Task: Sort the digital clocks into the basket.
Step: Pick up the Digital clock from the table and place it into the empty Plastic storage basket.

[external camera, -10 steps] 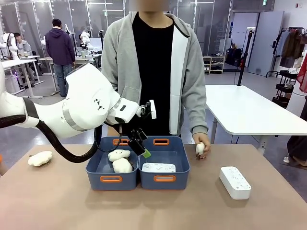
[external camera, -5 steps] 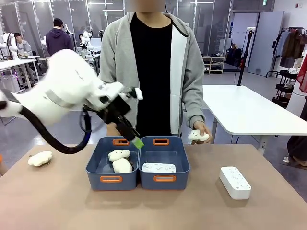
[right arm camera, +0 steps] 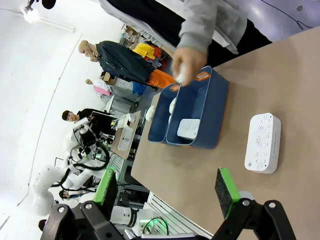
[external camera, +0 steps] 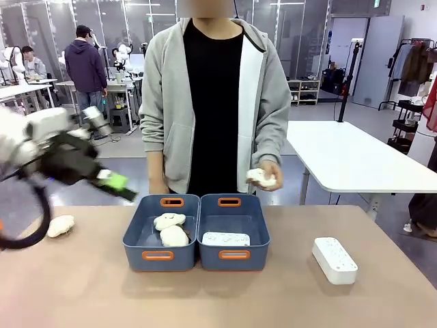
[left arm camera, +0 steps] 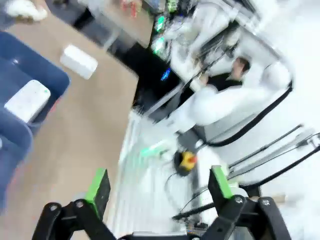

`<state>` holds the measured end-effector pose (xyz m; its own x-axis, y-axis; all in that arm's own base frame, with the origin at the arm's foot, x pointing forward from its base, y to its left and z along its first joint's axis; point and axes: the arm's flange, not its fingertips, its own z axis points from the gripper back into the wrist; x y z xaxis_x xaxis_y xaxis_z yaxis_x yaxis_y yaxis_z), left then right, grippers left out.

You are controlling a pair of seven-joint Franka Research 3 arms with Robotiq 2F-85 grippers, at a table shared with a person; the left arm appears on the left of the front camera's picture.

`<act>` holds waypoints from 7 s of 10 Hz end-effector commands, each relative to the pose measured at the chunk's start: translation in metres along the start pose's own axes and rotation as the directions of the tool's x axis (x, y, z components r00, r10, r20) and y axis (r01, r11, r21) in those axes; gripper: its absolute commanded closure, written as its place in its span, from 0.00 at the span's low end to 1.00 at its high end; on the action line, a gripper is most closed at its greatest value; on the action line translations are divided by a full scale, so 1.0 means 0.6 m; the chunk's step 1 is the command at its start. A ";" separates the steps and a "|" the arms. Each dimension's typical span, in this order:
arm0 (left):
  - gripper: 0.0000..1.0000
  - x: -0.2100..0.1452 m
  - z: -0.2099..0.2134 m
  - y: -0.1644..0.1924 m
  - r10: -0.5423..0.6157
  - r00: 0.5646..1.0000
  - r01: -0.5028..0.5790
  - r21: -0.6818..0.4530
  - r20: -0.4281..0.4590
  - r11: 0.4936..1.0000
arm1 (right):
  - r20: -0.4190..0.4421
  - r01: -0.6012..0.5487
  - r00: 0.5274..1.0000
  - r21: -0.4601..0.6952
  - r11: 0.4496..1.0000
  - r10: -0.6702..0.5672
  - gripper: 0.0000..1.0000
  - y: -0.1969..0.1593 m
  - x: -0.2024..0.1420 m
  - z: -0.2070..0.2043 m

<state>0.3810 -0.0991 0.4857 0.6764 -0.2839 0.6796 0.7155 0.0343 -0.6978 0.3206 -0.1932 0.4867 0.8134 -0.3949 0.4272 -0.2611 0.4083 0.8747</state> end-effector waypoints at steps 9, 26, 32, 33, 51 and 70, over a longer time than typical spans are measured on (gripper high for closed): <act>0.00 -0.311 0.346 -0.045 0.075 0.762 -0.247 0.181 0.644 0.952 | 0.001 -0.013 1.000 0.010 1.000 0.013 0.00 0.002 0.000 0.003; 0.00 -0.311 0.346 -0.045 0.075 0.762 -0.247 0.181 0.644 0.952 | -0.279 -0.262 0.958 -0.774 0.576 0.061 0.00 -0.009 0.030 -0.352; 0.00 -0.311 0.346 -0.045 0.075 0.762 -0.247 0.181 0.644 0.952 | -0.404 -0.346 0.915 -0.797 0.494 -0.011 0.00 -0.105 -0.041 -0.438; 0.00 -0.311 0.346 -0.045 0.075 0.762 -0.247 0.181 0.644 0.952 | -0.407 -0.347 0.913 -0.798 0.493 -0.016 0.00 -0.111 -0.046 -0.445; 0.00 -0.311 0.346 -0.045 0.075 0.762 -0.247 0.181 0.644 0.952 | -0.564 -0.454 0.825 -0.683 0.572 -0.019 0.77 -0.117 -0.060 -0.476; 0.00 -0.311 0.346 -0.045 0.075 0.762 -0.247 0.181 0.644 0.952 | -0.231 -0.126 0.968 -0.097 0.987 0.101 0.77 0.108 0.072 -0.294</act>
<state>0.2723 0.1526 0.4218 0.6907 0.4013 0.6016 0.5302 0.2848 -0.7986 0.4128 -0.0763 0.5282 0.8762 -0.1932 0.4415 -0.2819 0.5374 0.7948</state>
